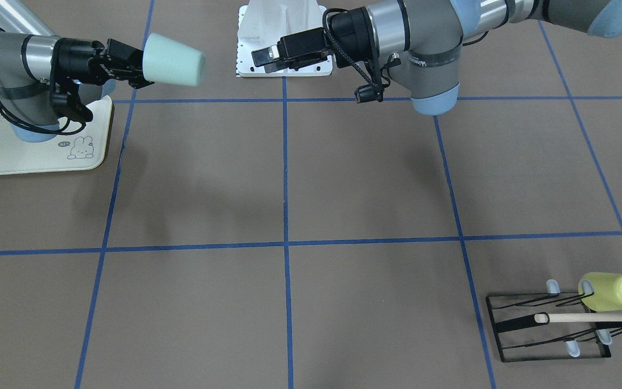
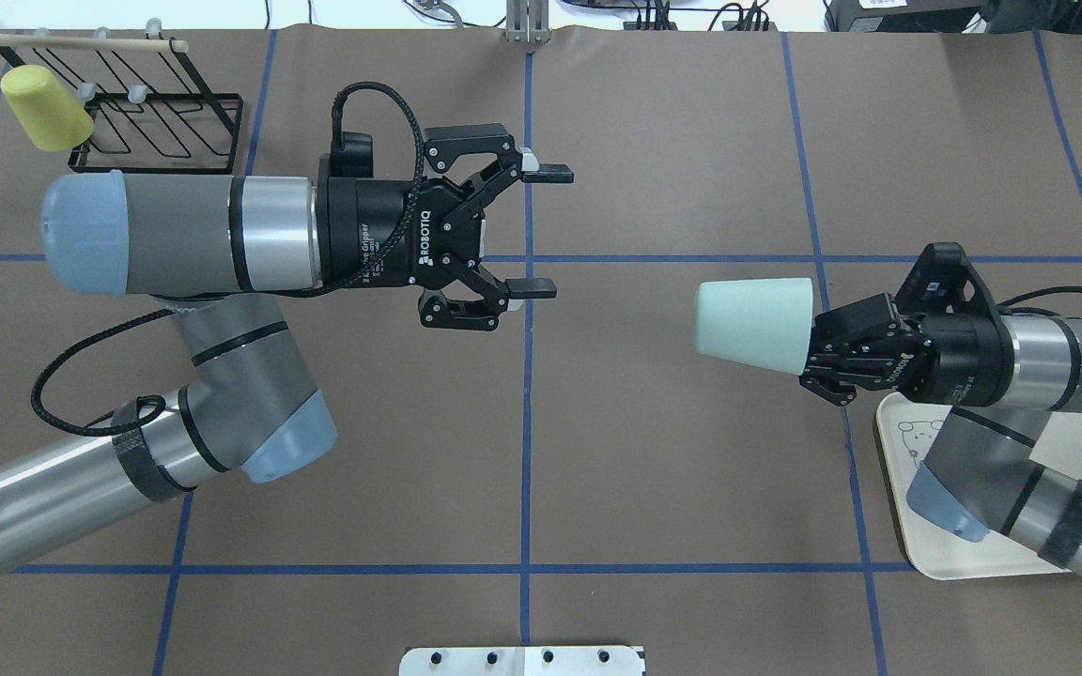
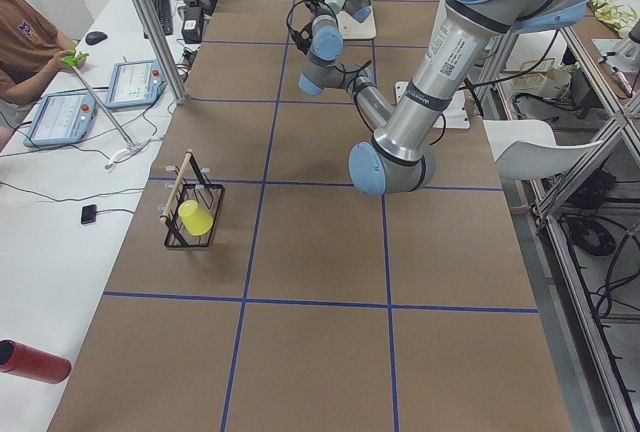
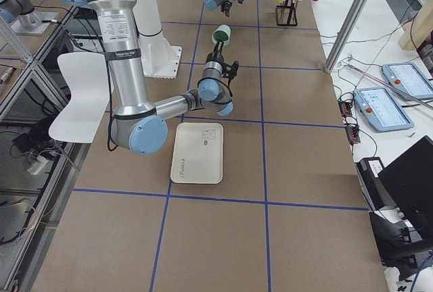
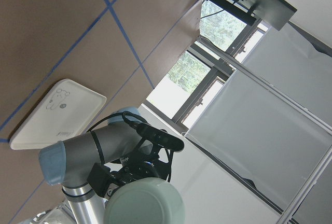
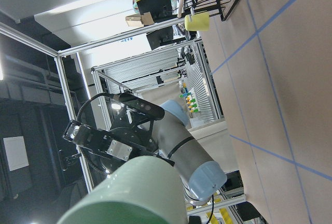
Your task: Left arm grabs green cup and hands to right arm on tray
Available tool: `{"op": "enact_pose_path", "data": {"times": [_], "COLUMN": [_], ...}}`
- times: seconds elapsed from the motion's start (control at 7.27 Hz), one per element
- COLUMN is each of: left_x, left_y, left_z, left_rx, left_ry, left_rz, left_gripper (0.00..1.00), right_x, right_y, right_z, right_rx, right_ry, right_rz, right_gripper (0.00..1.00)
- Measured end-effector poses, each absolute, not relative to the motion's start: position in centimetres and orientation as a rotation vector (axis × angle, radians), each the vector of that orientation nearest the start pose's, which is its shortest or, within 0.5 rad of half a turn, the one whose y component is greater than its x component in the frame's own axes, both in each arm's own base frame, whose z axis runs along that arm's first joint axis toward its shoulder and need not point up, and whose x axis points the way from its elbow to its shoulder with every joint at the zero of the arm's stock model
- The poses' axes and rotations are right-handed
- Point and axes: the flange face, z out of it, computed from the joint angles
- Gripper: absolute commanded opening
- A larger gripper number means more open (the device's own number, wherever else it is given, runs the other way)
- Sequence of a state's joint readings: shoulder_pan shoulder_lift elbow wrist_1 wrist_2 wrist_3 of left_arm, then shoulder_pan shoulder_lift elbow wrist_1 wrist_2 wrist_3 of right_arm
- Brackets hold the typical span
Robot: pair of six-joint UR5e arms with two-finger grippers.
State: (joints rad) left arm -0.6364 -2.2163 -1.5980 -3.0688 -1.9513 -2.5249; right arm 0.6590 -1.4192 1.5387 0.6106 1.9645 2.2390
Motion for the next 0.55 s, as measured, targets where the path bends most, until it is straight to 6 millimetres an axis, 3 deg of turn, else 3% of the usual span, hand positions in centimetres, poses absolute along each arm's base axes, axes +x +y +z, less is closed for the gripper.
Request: {"op": "enact_pose_path", "data": {"times": [0.28,0.55], "left_x": [40.5,40.3], "left_y": [-44.0,-45.1], "left_z": [12.9,13.3], "left_rx": [-0.494,-0.450], "left_ry": [2.023,1.948], "left_rz": [-0.530,-0.517], "left_gripper": [1.00,1.00], "right_x": [-27.7,-25.4], "right_y": [-33.5,-34.4], "right_z": [47.3,50.8], "right_rx": [-0.090,-0.011], "right_ry": [-2.037,-1.821], "right_rz": [0.272,0.245], "right_gripper": [0.00,0.00]}}
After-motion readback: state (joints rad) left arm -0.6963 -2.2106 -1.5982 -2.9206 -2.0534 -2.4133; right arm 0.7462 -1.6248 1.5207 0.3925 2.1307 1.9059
